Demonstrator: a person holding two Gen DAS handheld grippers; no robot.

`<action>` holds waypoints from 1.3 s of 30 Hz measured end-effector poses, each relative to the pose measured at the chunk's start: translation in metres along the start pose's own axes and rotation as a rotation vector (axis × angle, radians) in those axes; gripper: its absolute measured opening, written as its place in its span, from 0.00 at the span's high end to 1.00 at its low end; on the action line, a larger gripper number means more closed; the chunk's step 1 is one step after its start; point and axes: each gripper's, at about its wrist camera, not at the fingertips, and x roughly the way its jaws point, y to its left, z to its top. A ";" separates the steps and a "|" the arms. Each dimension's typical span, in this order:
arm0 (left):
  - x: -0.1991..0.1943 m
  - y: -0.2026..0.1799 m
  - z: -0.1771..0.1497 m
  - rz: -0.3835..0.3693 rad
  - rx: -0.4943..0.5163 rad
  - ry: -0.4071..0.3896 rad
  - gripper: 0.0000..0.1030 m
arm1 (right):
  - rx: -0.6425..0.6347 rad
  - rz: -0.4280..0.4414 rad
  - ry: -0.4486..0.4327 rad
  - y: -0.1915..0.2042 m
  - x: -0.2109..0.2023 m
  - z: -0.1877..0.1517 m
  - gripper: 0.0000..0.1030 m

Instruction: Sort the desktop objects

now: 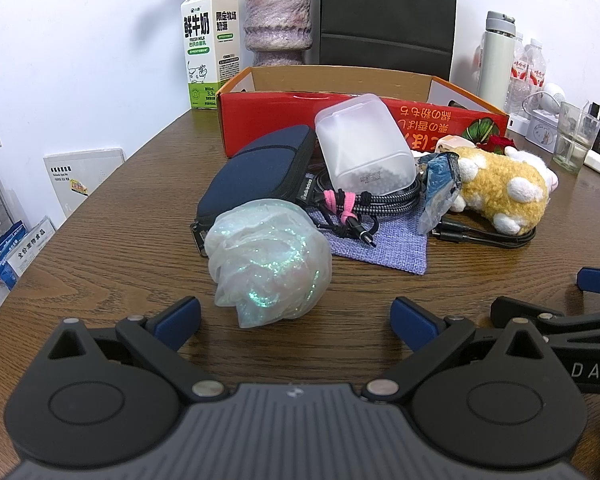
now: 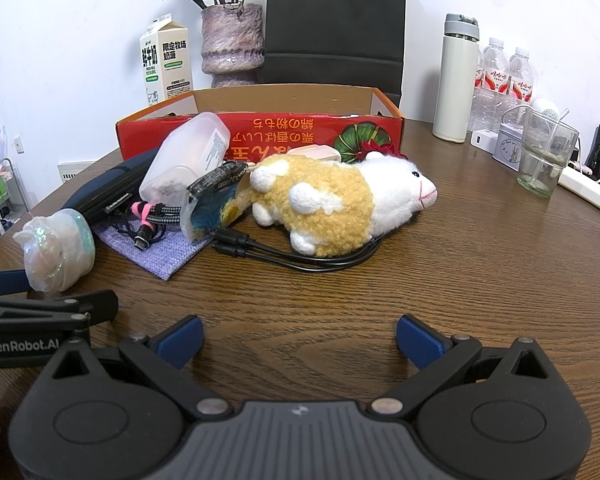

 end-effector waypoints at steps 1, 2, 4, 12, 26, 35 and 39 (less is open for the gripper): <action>0.000 0.000 0.000 0.001 -0.001 0.000 0.00 | 0.000 0.000 0.000 0.000 0.000 0.000 0.00; 0.000 0.000 0.000 0.002 -0.001 0.000 0.00 | 0.000 0.000 0.000 0.000 0.000 0.000 0.00; -0.003 0.001 -0.002 0.013 0.004 -0.003 0.00 | -0.001 0.000 0.000 0.001 0.001 0.001 0.00; -0.036 0.017 -0.007 0.024 0.016 -0.117 0.00 | -0.047 0.068 0.010 0.002 -0.006 -0.002 0.00; -0.015 0.029 0.016 -0.051 -0.041 -0.109 0.58 | 0.004 0.163 -0.164 -0.017 -0.016 0.034 0.22; -0.050 0.042 0.038 -0.060 -0.059 -0.173 0.58 | -0.052 0.099 -0.140 -0.040 0.021 0.073 0.24; -0.052 0.047 0.049 -0.038 -0.058 -0.206 0.58 | 0.147 0.044 -0.071 -0.078 0.038 0.091 0.21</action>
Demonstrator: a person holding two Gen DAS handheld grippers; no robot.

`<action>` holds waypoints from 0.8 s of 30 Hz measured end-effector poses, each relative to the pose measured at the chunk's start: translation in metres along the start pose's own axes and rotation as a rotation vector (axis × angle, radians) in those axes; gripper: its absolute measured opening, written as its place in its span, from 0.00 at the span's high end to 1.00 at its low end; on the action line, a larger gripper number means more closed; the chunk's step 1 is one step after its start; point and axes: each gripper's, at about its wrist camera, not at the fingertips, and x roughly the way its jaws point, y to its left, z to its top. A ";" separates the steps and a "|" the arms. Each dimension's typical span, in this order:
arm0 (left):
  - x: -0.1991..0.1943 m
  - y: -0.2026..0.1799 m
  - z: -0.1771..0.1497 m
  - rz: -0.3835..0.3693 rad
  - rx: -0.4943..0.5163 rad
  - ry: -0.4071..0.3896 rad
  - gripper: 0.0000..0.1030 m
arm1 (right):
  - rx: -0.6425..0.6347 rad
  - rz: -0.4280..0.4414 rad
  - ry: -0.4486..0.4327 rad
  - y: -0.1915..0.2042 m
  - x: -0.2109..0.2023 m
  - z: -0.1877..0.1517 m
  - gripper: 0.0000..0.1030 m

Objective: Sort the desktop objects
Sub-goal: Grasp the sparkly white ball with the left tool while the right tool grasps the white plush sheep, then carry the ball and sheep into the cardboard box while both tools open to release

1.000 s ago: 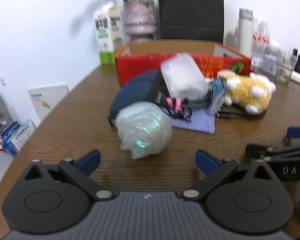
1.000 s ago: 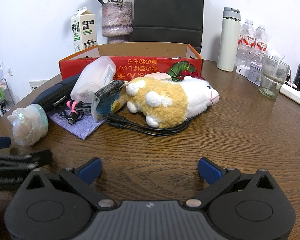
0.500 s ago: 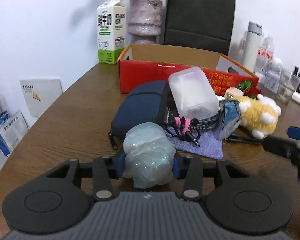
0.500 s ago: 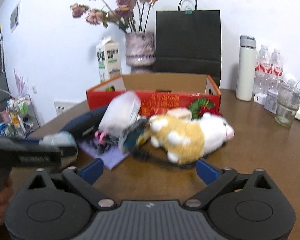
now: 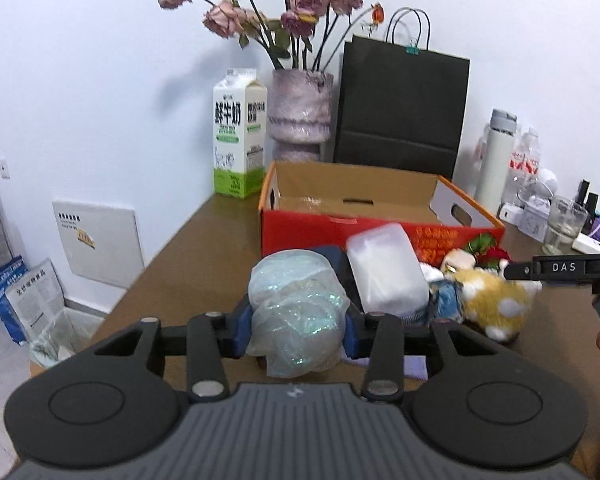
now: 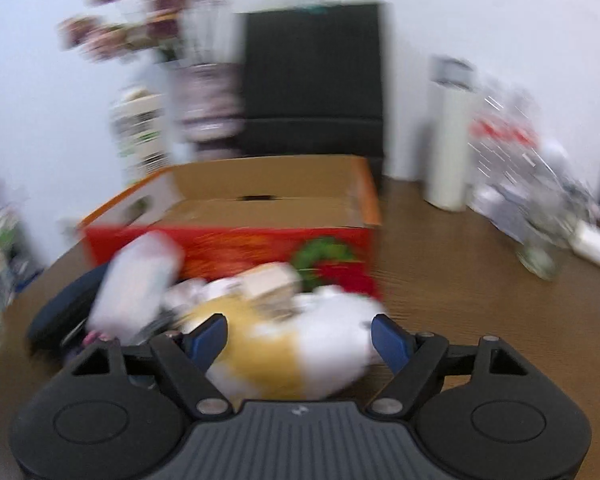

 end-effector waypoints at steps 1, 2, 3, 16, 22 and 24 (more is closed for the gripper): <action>0.001 0.000 0.003 -0.006 0.003 -0.010 0.58 | 0.061 0.016 0.039 -0.010 0.007 0.003 0.21; 0.002 -0.002 0.005 -0.016 0.008 -0.019 0.57 | 0.125 0.037 0.070 -0.019 0.015 0.004 0.20; 0.003 -0.003 0.007 -0.032 0.015 -0.030 0.57 | 0.191 0.061 0.088 -0.028 0.024 0.005 0.19; 0.020 -0.002 0.072 -0.077 -0.001 -0.068 0.58 | 0.205 0.194 -0.106 -0.047 -0.043 0.017 0.62; 0.101 -0.015 0.136 -0.083 0.031 0.020 0.58 | 0.093 0.238 -0.249 -0.037 -0.059 0.091 0.61; 0.133 -0.020 0.147 -0.039 0.040 0.048 0.58 | -0.006 0.204 -0.242 -0.022 -0.040 0.124 0.61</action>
